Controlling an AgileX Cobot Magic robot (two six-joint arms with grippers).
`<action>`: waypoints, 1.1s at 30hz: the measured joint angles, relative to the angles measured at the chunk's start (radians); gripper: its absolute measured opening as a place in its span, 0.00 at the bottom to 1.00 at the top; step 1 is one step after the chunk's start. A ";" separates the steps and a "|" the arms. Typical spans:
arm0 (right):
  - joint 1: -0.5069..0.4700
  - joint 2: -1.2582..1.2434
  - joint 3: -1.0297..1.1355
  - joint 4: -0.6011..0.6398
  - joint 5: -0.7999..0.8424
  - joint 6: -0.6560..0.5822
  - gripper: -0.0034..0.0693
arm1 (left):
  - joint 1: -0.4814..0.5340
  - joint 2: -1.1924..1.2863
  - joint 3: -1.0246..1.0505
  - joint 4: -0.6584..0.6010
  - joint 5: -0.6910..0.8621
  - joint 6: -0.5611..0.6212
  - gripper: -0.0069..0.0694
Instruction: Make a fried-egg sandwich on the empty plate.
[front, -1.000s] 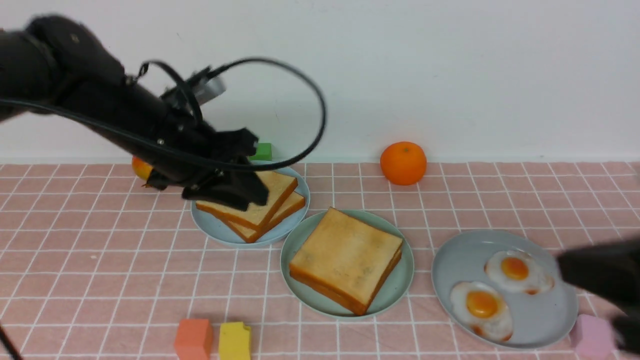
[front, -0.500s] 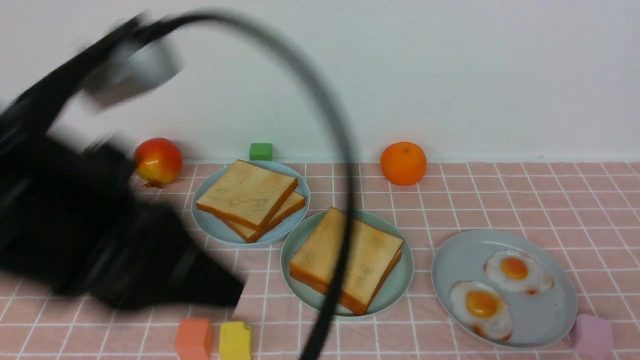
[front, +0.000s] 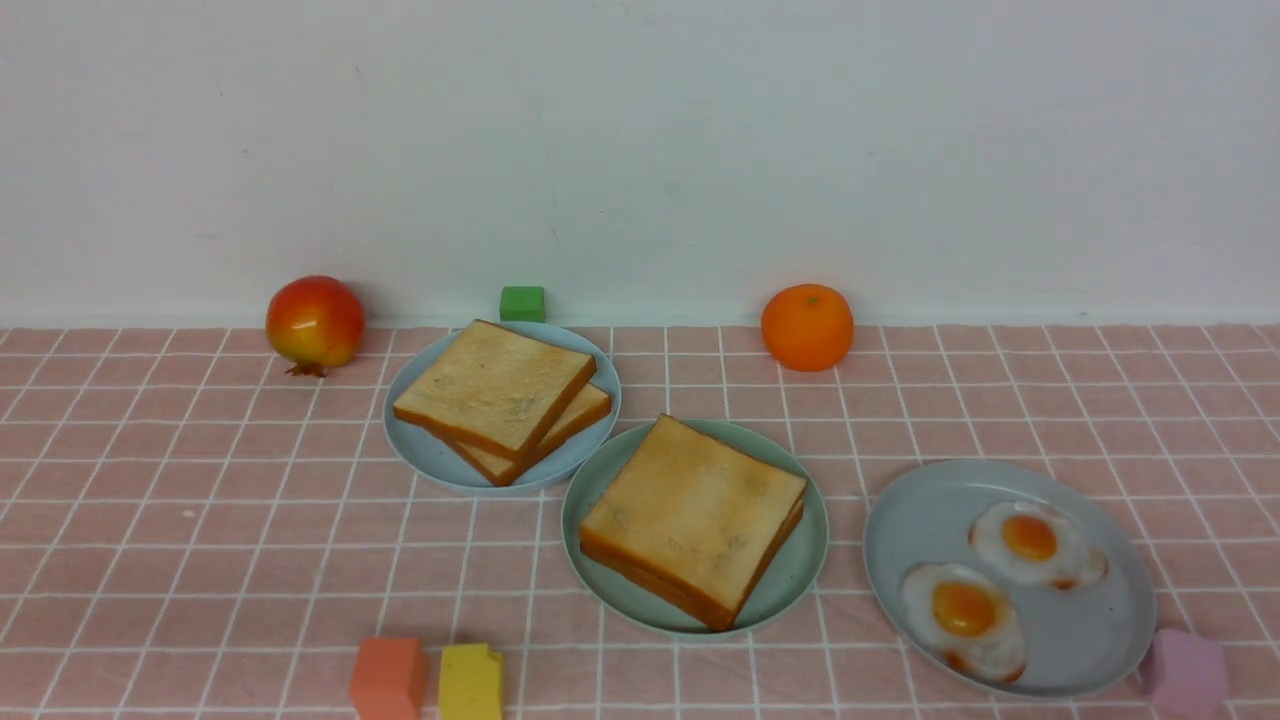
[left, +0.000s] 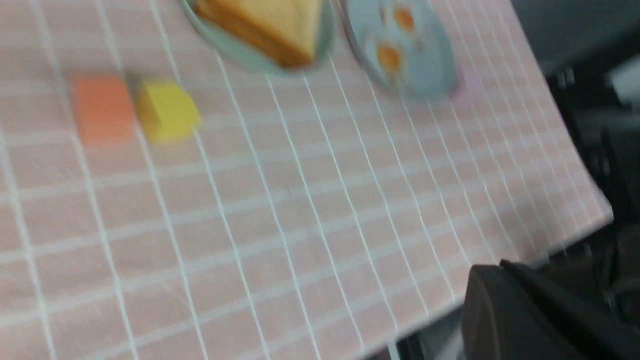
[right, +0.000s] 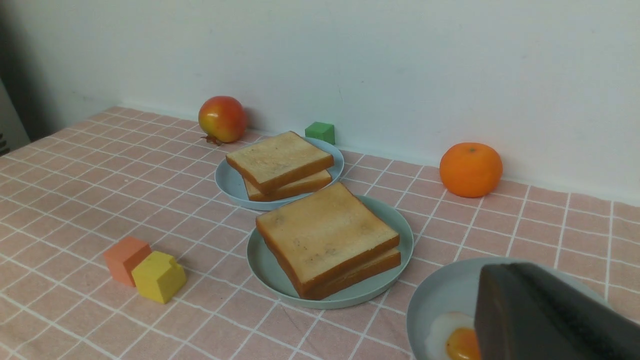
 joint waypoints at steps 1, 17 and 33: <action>0.000 0.000 0.000 -0.003 0.000 0.000 0.05 | 0.000 -0.015 0.000 0.007 -0.006 -0.012 0.11; 0.000 0.000 0.000 -0.006 0.001 0.000 0.07 | 0.008 -0.035 0.109 0.306 -0.235 -0.020 0.11; 0.000 0.000 0.000 -0.007 0.002 0.000 0.09 | 0.408 -0.389 0.803 0.395 -0.525 0.144 0.11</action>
